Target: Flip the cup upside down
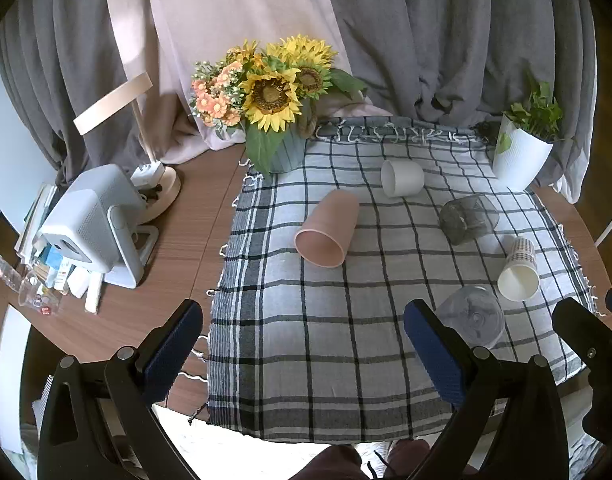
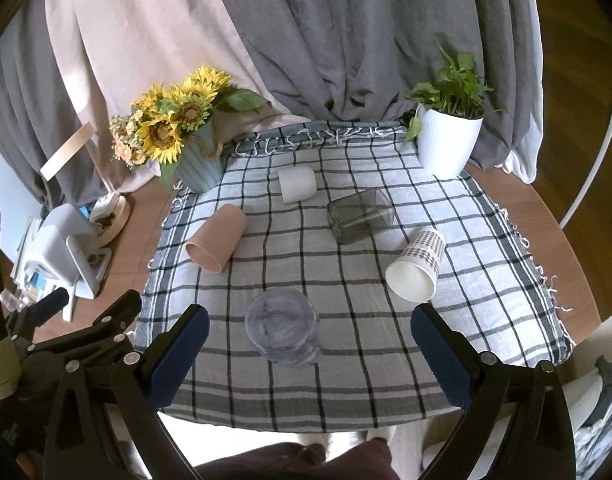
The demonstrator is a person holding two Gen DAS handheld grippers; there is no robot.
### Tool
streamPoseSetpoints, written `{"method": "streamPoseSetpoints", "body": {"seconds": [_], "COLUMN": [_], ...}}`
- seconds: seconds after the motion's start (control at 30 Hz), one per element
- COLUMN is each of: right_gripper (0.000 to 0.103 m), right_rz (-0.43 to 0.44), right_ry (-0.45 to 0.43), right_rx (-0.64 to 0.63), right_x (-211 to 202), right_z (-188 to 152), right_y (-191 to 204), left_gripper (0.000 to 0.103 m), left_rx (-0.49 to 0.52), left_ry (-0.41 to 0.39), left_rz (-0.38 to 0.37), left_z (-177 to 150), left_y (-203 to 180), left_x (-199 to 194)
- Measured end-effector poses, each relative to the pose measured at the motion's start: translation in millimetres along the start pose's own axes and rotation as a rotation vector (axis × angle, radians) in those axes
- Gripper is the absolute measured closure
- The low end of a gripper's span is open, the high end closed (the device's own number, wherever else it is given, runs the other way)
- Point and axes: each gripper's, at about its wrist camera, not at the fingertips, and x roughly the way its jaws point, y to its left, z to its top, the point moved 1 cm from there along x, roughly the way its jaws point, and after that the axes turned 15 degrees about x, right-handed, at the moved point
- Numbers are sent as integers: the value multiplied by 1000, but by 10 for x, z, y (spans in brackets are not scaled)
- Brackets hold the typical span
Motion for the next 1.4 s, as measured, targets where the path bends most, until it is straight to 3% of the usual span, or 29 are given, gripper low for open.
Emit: {"method": "streamPoseSetpoints", "body": {"seconds": [1.4], "right_gripper": [1], "right_rz": [-3], "right_ry": [3], "right_rx": [2], "right_x": [27], "right_z": [10], "right_y": [12], "left_gripper": [0], "left_rx": [-3], "left_ry": [6], "left_rz": [-2], "left_z": [26], "left_y": [7], "left_x": [22]}}
